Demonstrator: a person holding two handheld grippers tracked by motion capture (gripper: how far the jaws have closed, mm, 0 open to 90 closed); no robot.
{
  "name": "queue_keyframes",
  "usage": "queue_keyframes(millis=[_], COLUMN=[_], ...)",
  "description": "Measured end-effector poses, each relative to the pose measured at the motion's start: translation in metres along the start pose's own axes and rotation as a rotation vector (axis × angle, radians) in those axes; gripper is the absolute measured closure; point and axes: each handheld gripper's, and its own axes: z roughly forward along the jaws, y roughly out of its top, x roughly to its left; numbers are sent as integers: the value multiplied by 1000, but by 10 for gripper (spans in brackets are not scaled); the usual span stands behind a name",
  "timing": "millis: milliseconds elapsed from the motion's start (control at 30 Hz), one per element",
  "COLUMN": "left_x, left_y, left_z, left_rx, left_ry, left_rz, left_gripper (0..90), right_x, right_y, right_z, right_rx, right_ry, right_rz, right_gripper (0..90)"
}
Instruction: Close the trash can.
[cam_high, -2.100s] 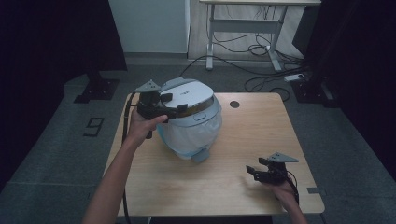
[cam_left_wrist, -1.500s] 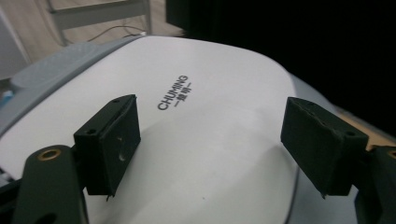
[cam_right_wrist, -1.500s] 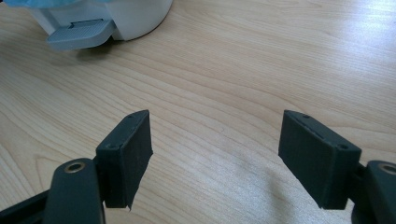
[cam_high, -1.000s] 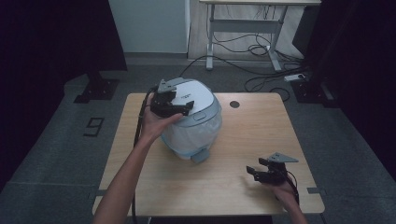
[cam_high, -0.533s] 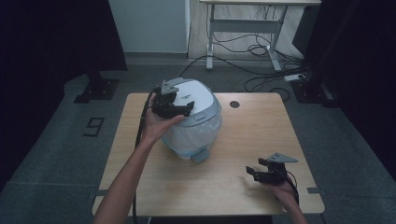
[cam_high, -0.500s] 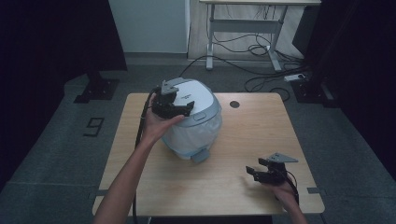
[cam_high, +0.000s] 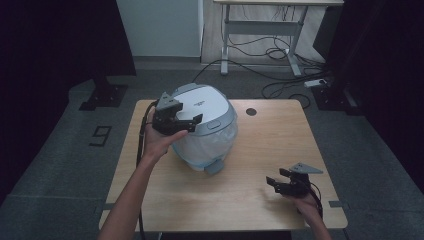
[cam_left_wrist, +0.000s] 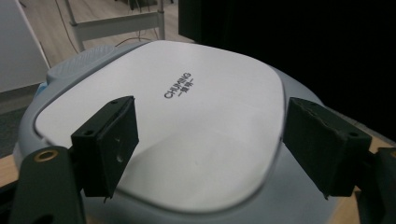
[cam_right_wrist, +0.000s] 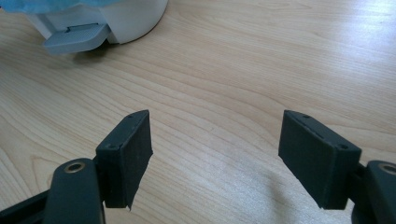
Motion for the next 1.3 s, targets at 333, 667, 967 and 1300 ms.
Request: queue_keyframes(millis=[333,667,967,1300], left_x=[-3,2,11,19], left_y=[-30,-67,-120,-161], left_z=[-35,-62,-57,-32], left_rx=[2,10,68,166], left_ry=[-8,-13,-17,12], left_rz=[20,14,-43,-51], left_gripper=[175,173,174,174], right_x=[0,-1,-3,-5], right_y=[1,2,1,-1], right_z=[-3,-6,-6,-4], right_rx=[-9,-15,-14,-3], right_ry=[-3,-11,-16,-23], right_rz=[2,4,7,1], right_gripper=[251,251,251,251])
